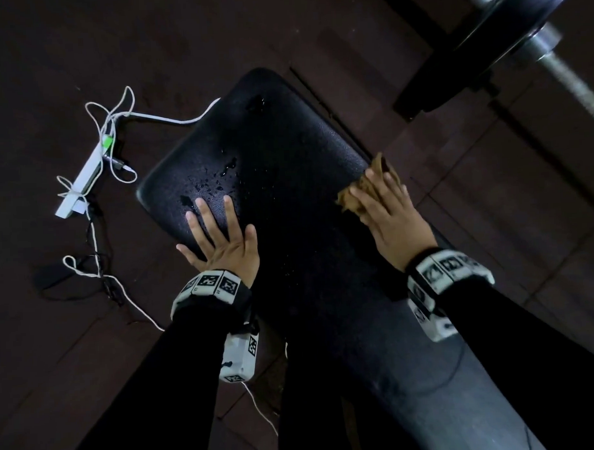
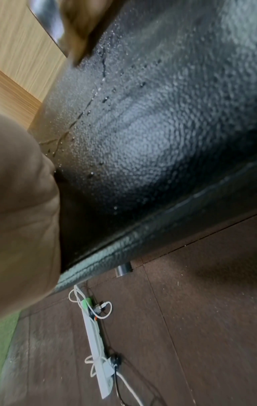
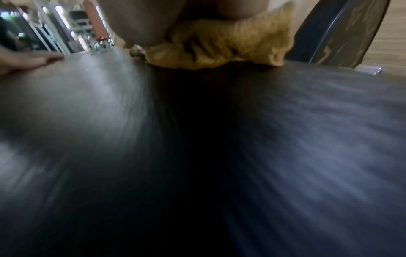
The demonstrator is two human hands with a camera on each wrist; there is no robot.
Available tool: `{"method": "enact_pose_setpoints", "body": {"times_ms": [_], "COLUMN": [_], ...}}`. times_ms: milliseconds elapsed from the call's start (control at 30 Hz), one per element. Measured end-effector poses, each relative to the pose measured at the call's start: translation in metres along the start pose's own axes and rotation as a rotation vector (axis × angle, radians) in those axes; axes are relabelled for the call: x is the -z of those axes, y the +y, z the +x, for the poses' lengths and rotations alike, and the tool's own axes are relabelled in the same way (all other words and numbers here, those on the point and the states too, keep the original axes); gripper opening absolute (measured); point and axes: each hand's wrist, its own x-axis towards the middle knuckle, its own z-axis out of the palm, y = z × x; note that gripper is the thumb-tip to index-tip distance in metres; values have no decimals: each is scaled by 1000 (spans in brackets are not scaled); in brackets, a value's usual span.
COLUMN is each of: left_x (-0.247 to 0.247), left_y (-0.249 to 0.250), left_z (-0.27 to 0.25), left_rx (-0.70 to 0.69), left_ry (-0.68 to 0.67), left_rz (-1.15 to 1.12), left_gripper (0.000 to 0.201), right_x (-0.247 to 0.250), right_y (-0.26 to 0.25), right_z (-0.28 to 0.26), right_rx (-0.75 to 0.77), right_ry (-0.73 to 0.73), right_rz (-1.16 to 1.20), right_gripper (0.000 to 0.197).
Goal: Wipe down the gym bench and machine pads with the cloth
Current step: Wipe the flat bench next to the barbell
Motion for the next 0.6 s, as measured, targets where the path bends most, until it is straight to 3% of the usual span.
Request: {"method": "enact_pose_setpoints", "body": {"times_ms": [100,233,433,600], "left_x": [-2,-6,-10,-8], "left_y": [-1,-5,-5,-5], "left_z": [0,2,3,3], "left_rx": [-10,-17,-21,-18], "left_ry": [18,44,98,60], "left_rz": [-12,-10,-3,-12], "left_gripper": [56,56,58,59], "right_x": [3,-3,-30,-16], "right_y": [-22,-58,-73,-22], "right_z": [49,81,-3,-47], "right_rx": [-113,5,340,258], "right_ry": [42,8,-158,-136], "right_rz": [39,-29,2,-34], "right_gripper": [47,49,51,50]}}
